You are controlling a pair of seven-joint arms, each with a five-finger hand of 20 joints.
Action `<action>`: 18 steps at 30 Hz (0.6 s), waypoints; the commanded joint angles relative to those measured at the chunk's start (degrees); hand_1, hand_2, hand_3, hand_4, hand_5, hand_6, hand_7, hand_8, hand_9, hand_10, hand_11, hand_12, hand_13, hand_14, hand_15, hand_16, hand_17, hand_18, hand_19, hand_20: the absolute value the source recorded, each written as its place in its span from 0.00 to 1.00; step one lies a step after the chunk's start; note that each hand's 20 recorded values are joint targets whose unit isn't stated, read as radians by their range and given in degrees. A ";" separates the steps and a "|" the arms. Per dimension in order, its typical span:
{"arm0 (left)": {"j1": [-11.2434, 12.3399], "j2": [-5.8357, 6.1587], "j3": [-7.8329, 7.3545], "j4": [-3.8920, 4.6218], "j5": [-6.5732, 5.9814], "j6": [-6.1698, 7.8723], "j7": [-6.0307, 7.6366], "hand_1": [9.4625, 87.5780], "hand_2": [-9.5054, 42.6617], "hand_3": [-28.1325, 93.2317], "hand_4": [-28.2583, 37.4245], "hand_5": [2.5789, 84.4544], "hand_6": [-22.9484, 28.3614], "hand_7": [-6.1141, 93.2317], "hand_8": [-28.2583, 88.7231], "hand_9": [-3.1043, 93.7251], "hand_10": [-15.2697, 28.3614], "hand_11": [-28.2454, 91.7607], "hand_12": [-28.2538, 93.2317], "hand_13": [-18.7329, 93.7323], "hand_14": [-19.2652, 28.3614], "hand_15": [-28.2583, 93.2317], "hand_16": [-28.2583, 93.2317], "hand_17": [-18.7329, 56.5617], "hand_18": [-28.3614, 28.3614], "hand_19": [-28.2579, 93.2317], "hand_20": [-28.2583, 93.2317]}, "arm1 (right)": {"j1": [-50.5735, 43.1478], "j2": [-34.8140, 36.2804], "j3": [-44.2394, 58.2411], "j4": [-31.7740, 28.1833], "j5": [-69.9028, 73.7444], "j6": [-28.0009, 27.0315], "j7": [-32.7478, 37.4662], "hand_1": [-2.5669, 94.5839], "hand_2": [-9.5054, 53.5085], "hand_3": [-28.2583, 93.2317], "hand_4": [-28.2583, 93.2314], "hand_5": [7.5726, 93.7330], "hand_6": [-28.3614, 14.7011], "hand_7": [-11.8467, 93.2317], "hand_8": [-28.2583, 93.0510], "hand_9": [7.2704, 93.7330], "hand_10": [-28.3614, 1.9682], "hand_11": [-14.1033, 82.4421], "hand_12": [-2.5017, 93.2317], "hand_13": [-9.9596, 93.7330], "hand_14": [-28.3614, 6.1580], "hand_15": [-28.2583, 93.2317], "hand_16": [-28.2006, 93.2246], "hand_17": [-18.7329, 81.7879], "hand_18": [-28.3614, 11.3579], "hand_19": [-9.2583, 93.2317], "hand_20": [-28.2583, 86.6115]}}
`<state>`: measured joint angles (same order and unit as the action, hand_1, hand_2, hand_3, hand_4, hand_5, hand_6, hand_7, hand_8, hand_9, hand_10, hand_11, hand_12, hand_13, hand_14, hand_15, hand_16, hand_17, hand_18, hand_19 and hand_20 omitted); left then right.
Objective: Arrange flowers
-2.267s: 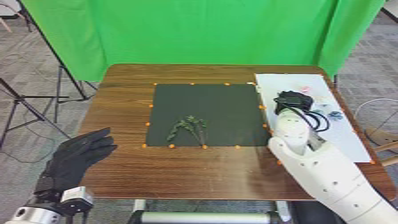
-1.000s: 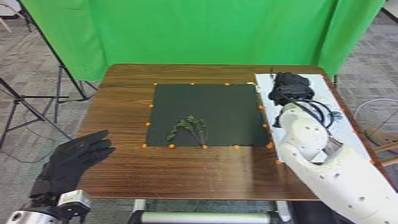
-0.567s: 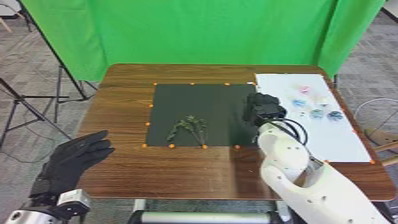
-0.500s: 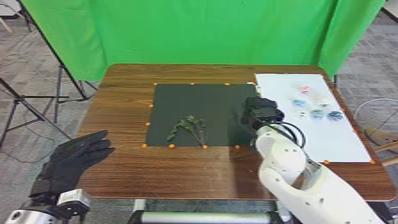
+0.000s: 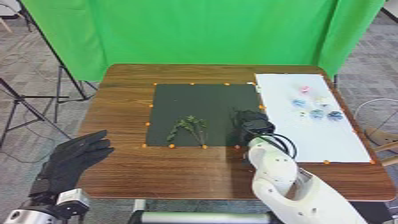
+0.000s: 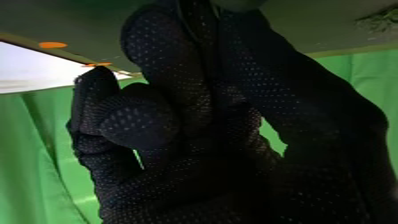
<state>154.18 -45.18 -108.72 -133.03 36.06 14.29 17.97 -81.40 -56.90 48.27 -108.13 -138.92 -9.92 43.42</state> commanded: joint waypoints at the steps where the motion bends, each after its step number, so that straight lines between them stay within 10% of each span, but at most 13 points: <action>1: 0.58 0.17 -0.15 -0.25 0.15 -0.35 -0.04 0.22 0.33 0.89 0.22 0.51 0.73 0.18 0.18 0.43 0.86 0.51 0.31 0.42 1.00 0.69 0.13 0.12 0.90 0.71 0.36 | -1.97 -0.40 -2.12 -1.53 0.82 -1.84 -0.07 0.55 0.01 0.89 0.04 0.90 0.56 0.35 0.46 0.90 0.46 0.56 0.38 0.81 0.47 0.87 0.46 0.51 0.00 0.97 0.47; 18: 2.59 2.54 -0.36 -0.41 -1.59 1.18 2.32 0.22 0.34 0.89 0.22 0.51 0.73 0.18 0.18 0.43 0.87 0.51 0.31 0.42 1.00 0.69 0.14 0.12 0.90 0.71 0.35 | 0.46 0.12 -3.49 -2.08 0.64 -2.83 4.16 0.46 0.02 0.85 0.06 0.86 0.57 0.38 0.41 0.87 0.40 0.60 0.29 0.81 0.44 0.86 0.46 0.53 0.00 0.97 0.41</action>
<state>154.58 -44.30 -108.69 -133.05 35.82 14.47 18.64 -81.11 -57.29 45.16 -110.19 -138.55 -10.87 45.10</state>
